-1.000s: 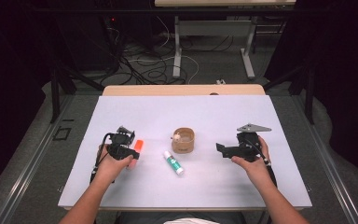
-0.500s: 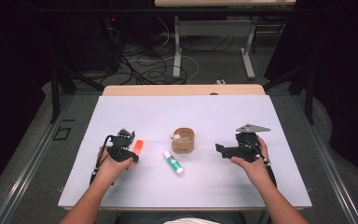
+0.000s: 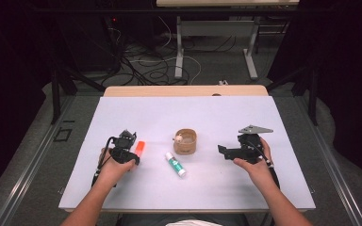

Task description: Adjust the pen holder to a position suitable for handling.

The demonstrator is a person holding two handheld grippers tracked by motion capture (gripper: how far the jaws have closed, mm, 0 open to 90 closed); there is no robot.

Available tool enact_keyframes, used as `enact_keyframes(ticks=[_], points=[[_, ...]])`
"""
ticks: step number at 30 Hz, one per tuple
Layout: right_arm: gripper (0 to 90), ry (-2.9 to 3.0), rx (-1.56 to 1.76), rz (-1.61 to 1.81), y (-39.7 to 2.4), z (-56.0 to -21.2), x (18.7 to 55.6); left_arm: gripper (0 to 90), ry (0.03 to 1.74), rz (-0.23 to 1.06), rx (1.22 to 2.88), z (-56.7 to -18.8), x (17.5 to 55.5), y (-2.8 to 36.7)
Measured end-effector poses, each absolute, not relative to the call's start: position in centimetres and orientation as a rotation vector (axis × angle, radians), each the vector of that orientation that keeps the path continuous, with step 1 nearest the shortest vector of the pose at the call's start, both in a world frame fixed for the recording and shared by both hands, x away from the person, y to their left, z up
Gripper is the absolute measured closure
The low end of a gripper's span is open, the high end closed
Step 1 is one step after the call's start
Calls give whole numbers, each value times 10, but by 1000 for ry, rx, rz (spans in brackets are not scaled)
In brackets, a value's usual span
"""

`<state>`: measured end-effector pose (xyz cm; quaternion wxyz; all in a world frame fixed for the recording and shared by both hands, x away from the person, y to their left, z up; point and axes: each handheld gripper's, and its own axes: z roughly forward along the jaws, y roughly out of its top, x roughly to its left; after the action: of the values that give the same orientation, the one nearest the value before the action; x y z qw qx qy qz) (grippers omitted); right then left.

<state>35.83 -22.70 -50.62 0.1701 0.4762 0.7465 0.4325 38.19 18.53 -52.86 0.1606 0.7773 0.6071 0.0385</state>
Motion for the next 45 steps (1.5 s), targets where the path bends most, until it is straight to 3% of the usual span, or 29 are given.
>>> enact_keyframes(ticks=[22,36,45], points=[[69,2132,1351,1225,-226,-507,358,662,1759,51,2159,-524,382,189],[93,2145,1339,1220,-224,-509,358,663,1665,107,2089,-512,378,194],[147,2147,1327,1220,-223,-508,358,663,1571,209,2023,-502,373,196]])
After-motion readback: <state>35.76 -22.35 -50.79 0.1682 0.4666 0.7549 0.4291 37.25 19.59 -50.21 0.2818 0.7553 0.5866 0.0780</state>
